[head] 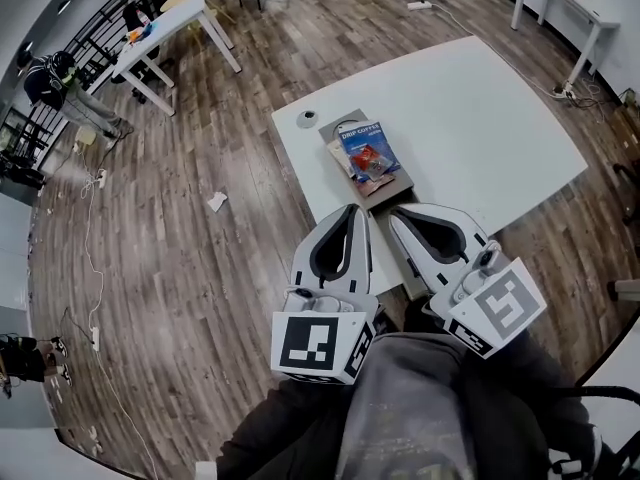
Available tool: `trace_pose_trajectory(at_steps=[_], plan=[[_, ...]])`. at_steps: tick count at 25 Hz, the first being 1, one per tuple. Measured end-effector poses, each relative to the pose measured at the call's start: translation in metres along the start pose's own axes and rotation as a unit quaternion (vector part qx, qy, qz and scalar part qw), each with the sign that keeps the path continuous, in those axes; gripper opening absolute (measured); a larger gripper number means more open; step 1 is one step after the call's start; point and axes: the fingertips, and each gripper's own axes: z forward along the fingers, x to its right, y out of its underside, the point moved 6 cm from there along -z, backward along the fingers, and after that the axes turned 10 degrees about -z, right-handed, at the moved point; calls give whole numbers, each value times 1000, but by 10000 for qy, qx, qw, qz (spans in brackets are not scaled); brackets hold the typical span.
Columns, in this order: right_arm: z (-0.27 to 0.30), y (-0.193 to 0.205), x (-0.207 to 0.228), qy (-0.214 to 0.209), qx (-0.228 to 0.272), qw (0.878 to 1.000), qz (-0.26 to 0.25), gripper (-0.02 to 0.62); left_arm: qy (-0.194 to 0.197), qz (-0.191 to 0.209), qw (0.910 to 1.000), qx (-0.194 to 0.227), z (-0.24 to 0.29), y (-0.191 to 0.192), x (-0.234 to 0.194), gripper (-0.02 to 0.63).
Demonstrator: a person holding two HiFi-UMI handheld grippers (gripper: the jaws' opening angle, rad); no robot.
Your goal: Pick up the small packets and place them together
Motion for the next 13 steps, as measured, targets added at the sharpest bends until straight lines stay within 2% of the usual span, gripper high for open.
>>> trace_pose_trajectory(at_steps=[13], plan=[[-1, -1, -5, 41, 49, 10000, -51, 6, 52, -75, 10000, 2, -4, 4, -2, 3]])
